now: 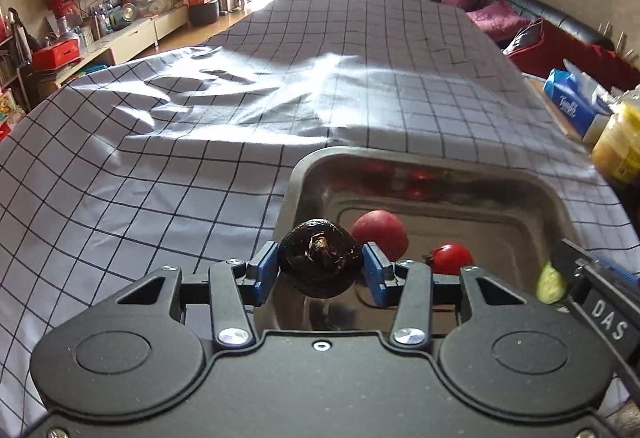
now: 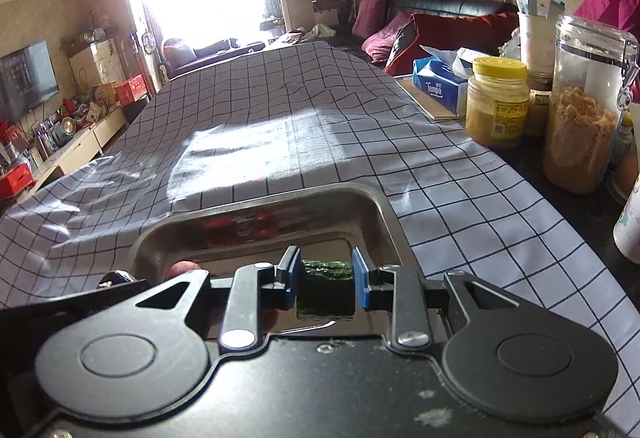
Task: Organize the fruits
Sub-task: 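Carry both items over the steel tray and open both grippers to drop them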
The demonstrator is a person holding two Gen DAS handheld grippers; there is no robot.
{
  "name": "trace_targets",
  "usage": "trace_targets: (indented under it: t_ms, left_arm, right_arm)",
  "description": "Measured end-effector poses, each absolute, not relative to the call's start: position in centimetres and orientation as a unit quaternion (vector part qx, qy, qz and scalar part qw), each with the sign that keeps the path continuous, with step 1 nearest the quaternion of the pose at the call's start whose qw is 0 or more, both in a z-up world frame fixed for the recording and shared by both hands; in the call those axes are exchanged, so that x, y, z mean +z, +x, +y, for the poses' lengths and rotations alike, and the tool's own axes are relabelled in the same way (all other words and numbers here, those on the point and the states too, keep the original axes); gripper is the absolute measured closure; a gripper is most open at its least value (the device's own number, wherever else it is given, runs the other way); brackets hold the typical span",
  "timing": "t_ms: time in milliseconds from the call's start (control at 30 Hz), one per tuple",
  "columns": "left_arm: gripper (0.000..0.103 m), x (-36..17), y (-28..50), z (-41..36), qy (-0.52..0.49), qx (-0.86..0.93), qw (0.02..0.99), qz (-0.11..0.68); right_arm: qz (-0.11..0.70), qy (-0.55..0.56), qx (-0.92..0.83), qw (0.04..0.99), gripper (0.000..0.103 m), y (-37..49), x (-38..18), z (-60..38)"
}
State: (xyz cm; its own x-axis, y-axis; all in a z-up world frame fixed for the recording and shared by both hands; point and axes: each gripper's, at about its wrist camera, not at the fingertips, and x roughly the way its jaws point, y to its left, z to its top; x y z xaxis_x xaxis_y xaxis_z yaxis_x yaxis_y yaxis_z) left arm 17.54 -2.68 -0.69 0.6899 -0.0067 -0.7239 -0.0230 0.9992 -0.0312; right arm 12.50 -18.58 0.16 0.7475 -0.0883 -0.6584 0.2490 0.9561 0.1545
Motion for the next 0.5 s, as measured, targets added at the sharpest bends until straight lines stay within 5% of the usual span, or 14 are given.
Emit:
trace_targets:
  t_ms: [500]
  left_arm:
    - [0.047,-0.46,17.29,-2.21,-0.024,0.005,0.922,0.386]
  right_arm:
    - [0.315,0.103,-0.088,0.939,0.072,11.71,0.89,-18.07]
